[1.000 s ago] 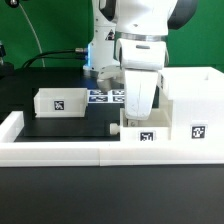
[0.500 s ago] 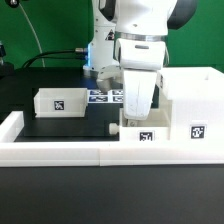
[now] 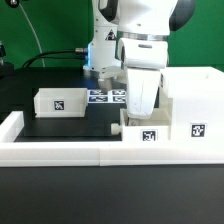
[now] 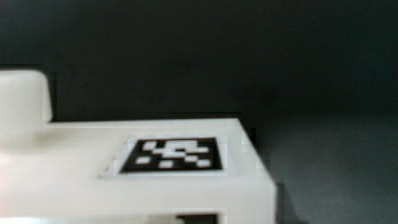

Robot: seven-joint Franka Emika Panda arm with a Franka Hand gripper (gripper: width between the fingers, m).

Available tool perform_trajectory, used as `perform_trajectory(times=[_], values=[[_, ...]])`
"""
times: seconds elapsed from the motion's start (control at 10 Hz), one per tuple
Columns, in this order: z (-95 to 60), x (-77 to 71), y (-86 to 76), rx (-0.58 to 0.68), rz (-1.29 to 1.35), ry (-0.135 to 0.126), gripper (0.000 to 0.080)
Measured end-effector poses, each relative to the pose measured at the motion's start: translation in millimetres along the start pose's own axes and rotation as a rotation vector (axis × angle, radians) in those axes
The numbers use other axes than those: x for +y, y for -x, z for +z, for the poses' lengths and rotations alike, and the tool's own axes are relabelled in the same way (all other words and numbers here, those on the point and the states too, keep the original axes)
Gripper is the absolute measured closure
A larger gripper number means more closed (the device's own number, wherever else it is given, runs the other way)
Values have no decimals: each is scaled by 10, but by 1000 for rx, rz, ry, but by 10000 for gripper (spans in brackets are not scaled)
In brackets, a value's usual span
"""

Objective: Assemble drawer

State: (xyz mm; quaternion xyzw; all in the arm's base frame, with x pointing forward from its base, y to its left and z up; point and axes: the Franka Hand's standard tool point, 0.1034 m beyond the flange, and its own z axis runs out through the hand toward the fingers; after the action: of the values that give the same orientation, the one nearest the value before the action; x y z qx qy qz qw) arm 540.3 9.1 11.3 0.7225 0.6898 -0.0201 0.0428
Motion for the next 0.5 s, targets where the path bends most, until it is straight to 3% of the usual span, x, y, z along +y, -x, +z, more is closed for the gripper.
perform_trajectory(times=[0.3,0.4,0.5], values=[[-1,2,10,0,2,-2,754],[-20,23,-4,-2,3,-3,526],[-53,37,-4,-4,6,-4,377]])
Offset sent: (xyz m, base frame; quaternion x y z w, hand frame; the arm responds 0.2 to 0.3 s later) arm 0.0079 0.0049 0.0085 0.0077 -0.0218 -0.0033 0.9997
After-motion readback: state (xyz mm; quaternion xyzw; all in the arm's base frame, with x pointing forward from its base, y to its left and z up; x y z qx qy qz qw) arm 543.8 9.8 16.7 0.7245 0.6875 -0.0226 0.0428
